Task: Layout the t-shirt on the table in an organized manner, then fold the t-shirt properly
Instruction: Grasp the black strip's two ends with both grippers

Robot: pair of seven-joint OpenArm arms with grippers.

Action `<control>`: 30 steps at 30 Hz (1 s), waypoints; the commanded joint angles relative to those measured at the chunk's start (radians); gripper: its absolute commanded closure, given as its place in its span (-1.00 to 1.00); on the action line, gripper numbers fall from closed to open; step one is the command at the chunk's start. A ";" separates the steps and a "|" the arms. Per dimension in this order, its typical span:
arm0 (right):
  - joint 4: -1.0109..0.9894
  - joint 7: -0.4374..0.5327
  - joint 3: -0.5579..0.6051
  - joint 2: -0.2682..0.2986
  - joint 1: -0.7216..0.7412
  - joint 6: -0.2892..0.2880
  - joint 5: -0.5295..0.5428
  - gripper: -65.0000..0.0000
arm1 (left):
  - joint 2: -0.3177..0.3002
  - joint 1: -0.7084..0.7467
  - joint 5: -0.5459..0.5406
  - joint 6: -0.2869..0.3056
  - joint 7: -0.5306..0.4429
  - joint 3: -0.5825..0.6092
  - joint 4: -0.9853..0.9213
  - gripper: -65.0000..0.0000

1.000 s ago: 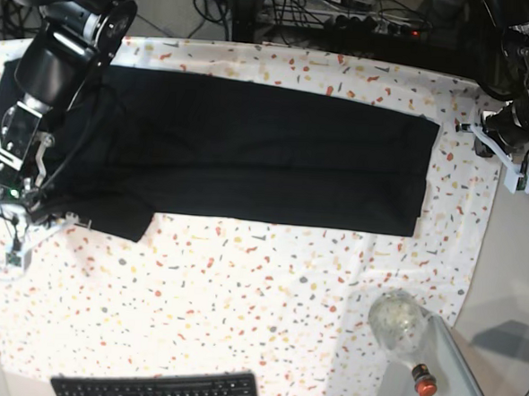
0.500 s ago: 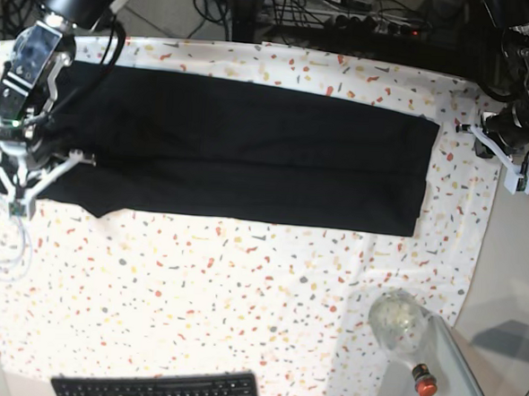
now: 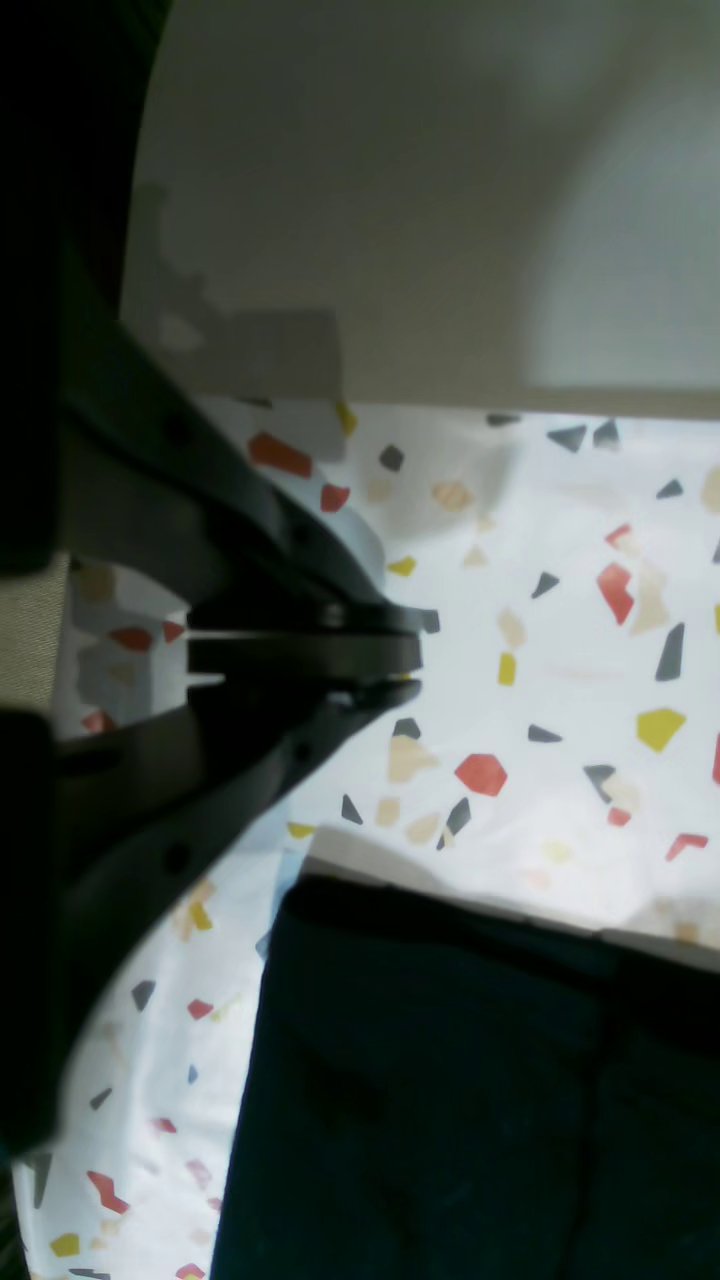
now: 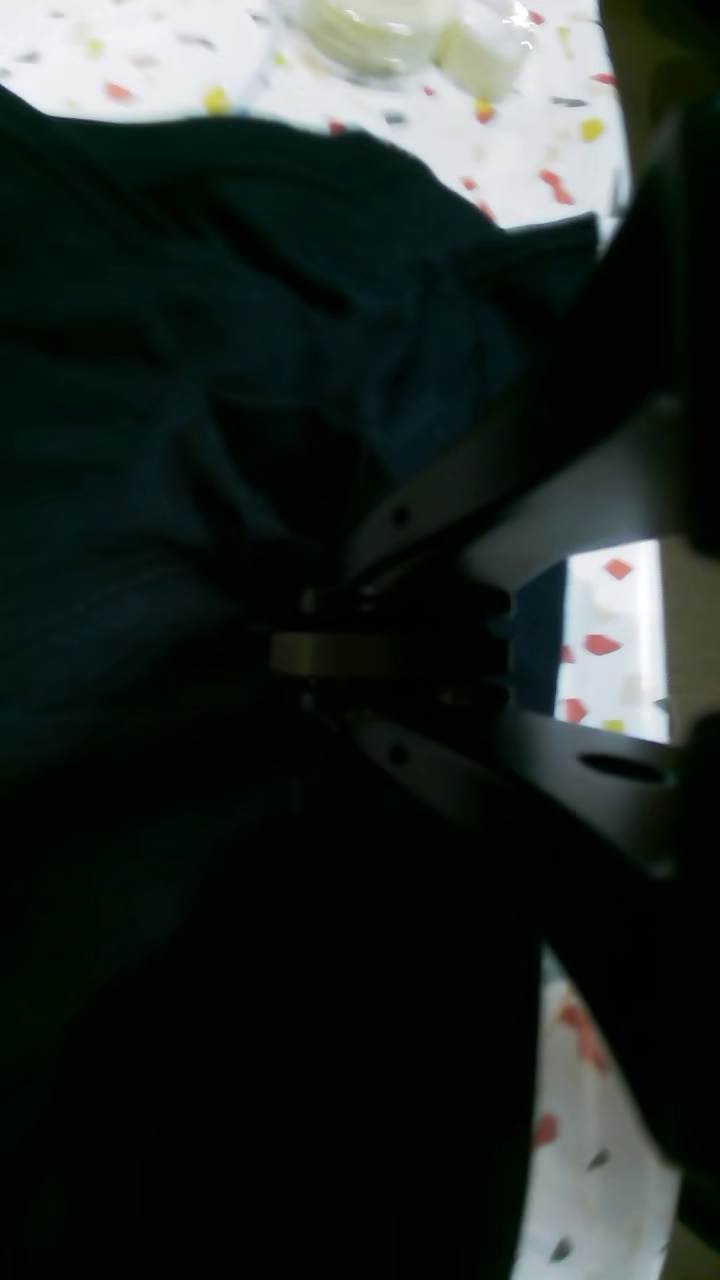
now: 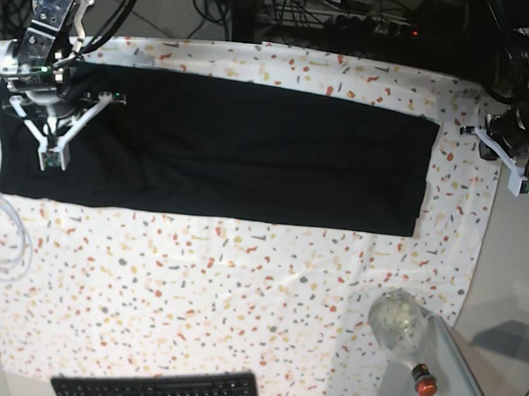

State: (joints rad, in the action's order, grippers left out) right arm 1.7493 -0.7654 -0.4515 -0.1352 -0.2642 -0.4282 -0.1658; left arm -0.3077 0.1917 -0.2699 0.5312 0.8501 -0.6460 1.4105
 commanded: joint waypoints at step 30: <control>0.108 -0.095 -0.083 0.015 0.003 0.001 0.205 1.00 | 0.043 -0.022 -0.012 0.002 -0.015 0.193 0.079 1.00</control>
State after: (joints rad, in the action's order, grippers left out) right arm 1.8469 -0.8665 -0.5346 -0.1215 -0.2638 -0.4278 0.0364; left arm -0.2424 0.1833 -0.2768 0.5320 0.8501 -0.4446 1.4742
